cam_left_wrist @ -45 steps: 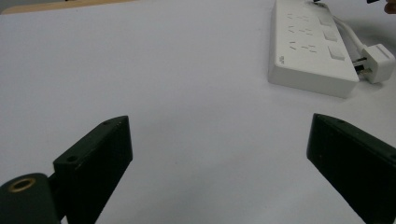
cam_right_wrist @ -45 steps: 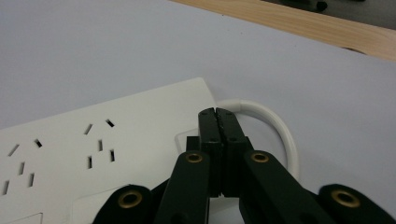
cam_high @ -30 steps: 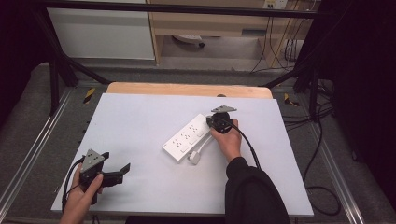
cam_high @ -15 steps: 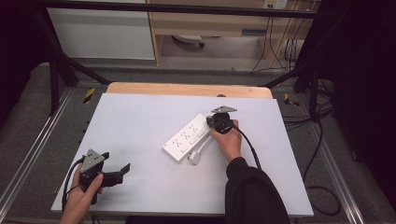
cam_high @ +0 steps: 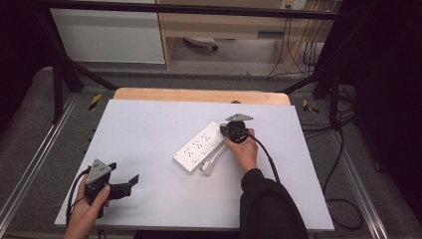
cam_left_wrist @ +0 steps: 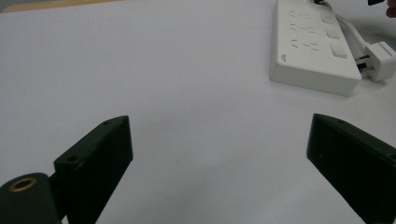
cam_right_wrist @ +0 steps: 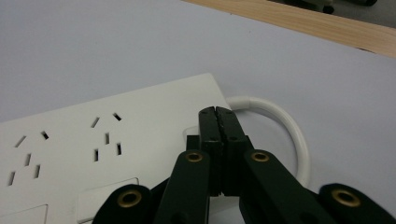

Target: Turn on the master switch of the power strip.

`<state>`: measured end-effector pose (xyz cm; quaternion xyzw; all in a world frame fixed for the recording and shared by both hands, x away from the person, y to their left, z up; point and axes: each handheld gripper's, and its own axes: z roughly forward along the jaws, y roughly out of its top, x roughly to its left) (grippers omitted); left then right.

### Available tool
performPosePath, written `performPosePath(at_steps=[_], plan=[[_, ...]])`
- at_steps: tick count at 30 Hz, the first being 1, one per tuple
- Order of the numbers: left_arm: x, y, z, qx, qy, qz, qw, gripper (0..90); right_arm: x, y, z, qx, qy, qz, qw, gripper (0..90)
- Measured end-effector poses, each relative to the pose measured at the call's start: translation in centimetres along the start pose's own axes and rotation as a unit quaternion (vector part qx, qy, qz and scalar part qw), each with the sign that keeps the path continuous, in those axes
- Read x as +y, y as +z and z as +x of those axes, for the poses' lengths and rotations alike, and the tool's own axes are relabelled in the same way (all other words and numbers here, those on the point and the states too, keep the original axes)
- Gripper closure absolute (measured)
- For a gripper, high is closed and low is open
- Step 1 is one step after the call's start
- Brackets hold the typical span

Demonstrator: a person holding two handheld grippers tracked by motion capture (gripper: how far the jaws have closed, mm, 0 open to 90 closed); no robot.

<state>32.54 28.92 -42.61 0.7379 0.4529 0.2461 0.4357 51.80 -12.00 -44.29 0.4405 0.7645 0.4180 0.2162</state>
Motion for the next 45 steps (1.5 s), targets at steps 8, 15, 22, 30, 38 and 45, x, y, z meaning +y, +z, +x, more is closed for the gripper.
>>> performPosePath(at_steps=[8,15,22,30,38,45], plan=[[0.02,-0.08,0.05,0.001,0.003,-0.001,1.0,6.8,-0.15,0.06,-0.08,0.001,0.006,-0.005,1.0,90.0],[0.02,-0.1,0.06,0.002,0.002,-0.002,1.0,7.0,-0.15,0.1,0.0,-0.001,0.001,-0.004,1.0,90.0],[0.01,-0.04,0.03,-0.001,0.0,-0.001,1.0,7.0,-0.2,0.12,0.11,-0.003,-0.003,-0.005,1.0,90.0],[0.0,0.0,0.03,0.0,0.001,0.001,1.0,7.0,-0.23,0.2,0.14,-0.004,-0.004,-0.005,1.0,90.0],[-0.02,0.05,0.04,0.0,-0.002,0.001,1.0,7.1,-0.23,0.23,0.36,-0.007,-0.003,-0.004,1.0,90.0],[-0.03,0.29,-0.11,0.0,0.006,0.009,0.9999,7.2,-0.23,0.23,0.45,-0.011,0.0,-0.005,0.9999,90.0]])
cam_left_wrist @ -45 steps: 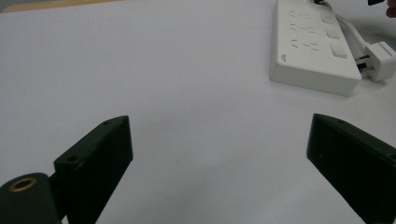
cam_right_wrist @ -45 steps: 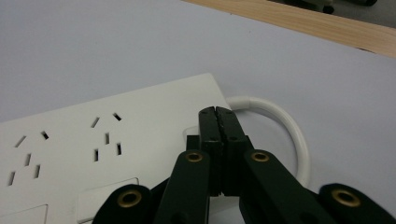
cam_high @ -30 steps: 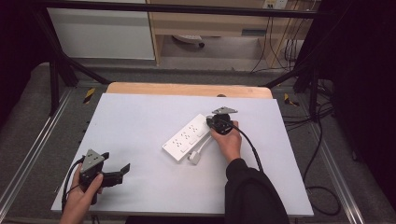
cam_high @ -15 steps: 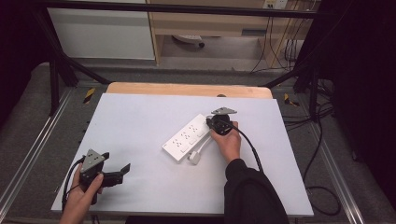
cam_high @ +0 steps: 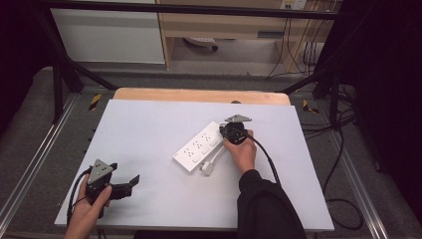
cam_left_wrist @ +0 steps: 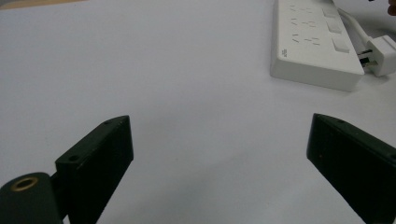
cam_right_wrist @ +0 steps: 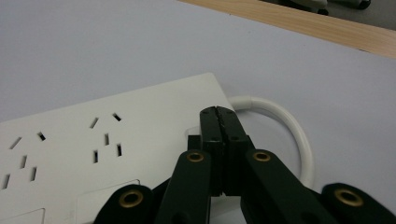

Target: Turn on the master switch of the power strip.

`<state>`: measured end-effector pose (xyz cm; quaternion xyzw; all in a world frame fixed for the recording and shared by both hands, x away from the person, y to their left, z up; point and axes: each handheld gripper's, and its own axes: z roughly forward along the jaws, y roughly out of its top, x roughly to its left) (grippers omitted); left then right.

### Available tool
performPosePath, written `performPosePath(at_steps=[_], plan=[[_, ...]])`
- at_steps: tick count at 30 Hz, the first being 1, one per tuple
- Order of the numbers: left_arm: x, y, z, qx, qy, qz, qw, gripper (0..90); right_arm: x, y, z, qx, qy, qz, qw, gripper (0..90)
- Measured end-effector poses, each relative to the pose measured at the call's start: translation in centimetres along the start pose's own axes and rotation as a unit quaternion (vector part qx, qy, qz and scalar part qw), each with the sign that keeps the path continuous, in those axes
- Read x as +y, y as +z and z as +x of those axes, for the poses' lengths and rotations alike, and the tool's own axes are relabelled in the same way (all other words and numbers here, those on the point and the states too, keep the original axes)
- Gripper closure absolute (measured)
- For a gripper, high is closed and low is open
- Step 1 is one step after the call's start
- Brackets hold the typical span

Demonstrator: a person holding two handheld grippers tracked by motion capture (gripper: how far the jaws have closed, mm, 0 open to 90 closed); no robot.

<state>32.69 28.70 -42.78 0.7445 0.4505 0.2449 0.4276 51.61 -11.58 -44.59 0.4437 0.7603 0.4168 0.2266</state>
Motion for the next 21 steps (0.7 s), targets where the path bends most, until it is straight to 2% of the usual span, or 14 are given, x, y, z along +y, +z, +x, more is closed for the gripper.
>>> performPosePath(at_steps=[4,8,14,16,19,21], plan=[[0.0,0.0,0.0,0.001,0.0,0.0,1.0,7.2,0.0,0.0,0.1,-0.005,0.001,0.001,1.0,90.0],[0.0,-0.1,0.1,0.003,-0.002,-0.001,1.0,7.2,0.3,0.0,0.0,-0.003,0.012,0.009,0.9999,90.0],[0.0,0.0,0.2,0.001,-0.007,0.002,1.0,7.3,0.7,-0.4,-0.1,0.006,0.022,0.016,0.9996,90.0],[0.0,0.0,0.2,0.001,-0.008,0.0,1.0,7.2,1.1,-0.9,-0.1,0.003,0.007,0.013,0.9999,90.0],[0.0,0.0,0.2,0.001,-0.007,0.002,1.0,7.2,1.7,-1.6,-0.3,0.003,0.012,0.0,0.9999,90.0],[0.0,0.0,0.2,0.001,-0.005,0.003,1.0,7.2,1.8,-1.7,-0.4,0.0,0.013,0.004,0.9999,90.0]])
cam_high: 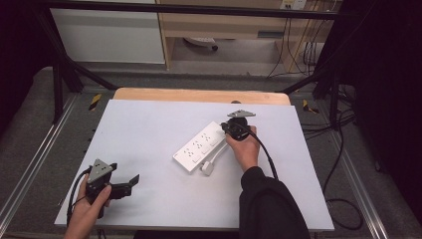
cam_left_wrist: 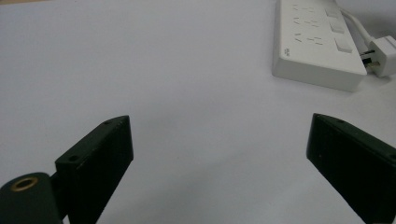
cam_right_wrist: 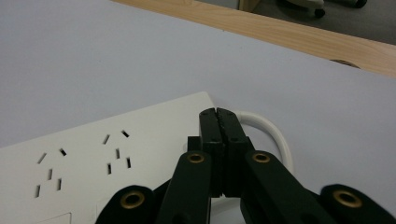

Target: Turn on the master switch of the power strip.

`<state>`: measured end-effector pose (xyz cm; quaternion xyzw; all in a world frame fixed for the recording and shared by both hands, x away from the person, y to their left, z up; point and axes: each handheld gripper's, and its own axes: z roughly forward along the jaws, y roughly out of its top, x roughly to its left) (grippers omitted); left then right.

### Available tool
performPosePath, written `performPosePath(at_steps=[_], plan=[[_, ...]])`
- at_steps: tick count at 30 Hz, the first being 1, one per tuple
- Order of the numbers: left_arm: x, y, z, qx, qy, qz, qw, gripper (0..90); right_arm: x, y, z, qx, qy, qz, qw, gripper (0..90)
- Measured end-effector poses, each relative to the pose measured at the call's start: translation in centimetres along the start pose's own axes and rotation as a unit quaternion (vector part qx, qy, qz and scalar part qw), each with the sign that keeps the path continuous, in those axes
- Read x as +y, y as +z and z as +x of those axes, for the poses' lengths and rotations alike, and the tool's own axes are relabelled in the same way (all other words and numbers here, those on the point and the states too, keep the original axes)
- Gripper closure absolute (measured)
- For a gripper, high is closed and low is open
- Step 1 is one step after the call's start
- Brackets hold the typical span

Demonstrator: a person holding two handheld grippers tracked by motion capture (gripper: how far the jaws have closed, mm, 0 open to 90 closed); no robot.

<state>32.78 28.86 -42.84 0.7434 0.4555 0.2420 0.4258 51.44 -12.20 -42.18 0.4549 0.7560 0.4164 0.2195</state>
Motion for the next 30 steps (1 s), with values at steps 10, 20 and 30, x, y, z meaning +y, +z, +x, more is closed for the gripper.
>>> performPosePath(at_steps=[10,20,30], plan=[[-0.04,-0.12,0.03,0.004,-0.003,-0.001,1.0,7.1,-0.02,0.05,-0.07,0.006,0.011,-0.001,0.9999,78.0],[0.01,-0.24,0.05,0.001,-0.002,-0.006,1.0,7.2,0.21,-0.06,-0.36,-0.005,0.047,0.007,0.9988,32.0],[-0.02,-0.39,0.13,0.002,-0.006,-0.009,0.9999,7.2,0.33,-0.33,-0.39,0.001,0.07,0.016,0.9974,8.5]])
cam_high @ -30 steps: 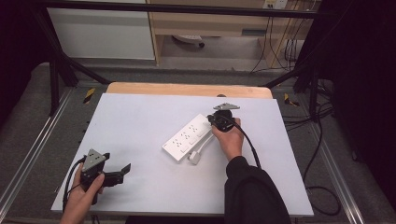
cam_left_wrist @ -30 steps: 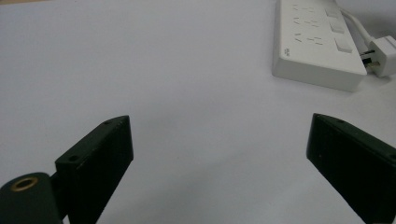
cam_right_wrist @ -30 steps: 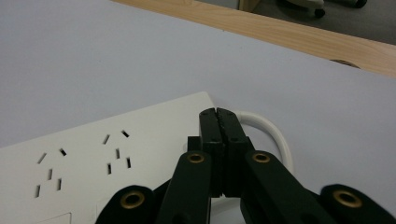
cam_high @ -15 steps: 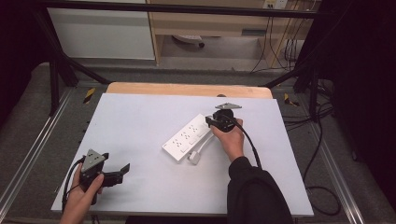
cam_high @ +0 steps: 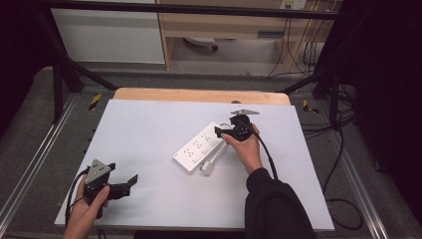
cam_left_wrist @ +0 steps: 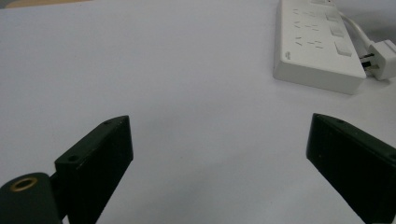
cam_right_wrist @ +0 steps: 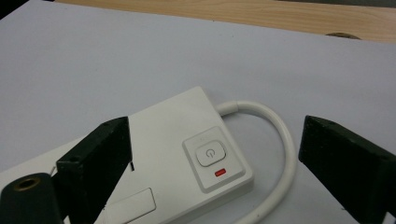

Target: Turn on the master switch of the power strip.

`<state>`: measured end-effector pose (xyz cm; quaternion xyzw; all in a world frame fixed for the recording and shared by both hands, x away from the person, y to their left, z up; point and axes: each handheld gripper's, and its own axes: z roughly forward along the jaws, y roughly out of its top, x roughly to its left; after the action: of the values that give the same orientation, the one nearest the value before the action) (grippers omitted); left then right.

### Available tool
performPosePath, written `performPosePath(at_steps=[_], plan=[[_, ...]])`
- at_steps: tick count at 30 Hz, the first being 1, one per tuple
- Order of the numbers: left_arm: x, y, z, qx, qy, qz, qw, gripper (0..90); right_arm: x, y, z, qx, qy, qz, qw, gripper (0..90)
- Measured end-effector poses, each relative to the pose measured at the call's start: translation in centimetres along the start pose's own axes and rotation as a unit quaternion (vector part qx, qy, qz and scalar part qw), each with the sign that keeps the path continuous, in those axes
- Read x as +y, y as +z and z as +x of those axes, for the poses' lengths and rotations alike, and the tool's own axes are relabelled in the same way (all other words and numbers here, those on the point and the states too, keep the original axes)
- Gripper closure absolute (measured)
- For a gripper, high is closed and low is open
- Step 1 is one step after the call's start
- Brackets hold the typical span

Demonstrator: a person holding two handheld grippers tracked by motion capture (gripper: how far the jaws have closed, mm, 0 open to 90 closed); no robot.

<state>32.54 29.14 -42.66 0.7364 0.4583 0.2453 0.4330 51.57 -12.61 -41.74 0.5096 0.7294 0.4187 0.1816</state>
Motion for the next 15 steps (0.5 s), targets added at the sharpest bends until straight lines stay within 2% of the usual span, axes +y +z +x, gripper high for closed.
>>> performPosePath(at_steps=[3,5,8,15], plan=[[0.0,0.0,0.0,-0.002,0.0,0.0,1.0,7.2,0.1,-0.3,0.0,0.006,-0.005,0.004,1.0,6.5],[0.0,-0.1,0.0,-0.003,-0.001,-0.001,1.0,7.1,0.2,-0.6,0.0,0.012,-0.012,0.004,0.9999,9.7],[0.0,-0.1,0.1,-0.003,-0.001,-0.004,1.0,7.0,0.4,-0.9,0.0,0.016,-0.014,0.001,0.9998,9.6],[0.0,-0.2,0.1,-0.002,-0.001,-0.004,1.0,7.0,0.7,-2.3,-0.2,0.019,-0.022,-0.004,0.9996,7.5]])
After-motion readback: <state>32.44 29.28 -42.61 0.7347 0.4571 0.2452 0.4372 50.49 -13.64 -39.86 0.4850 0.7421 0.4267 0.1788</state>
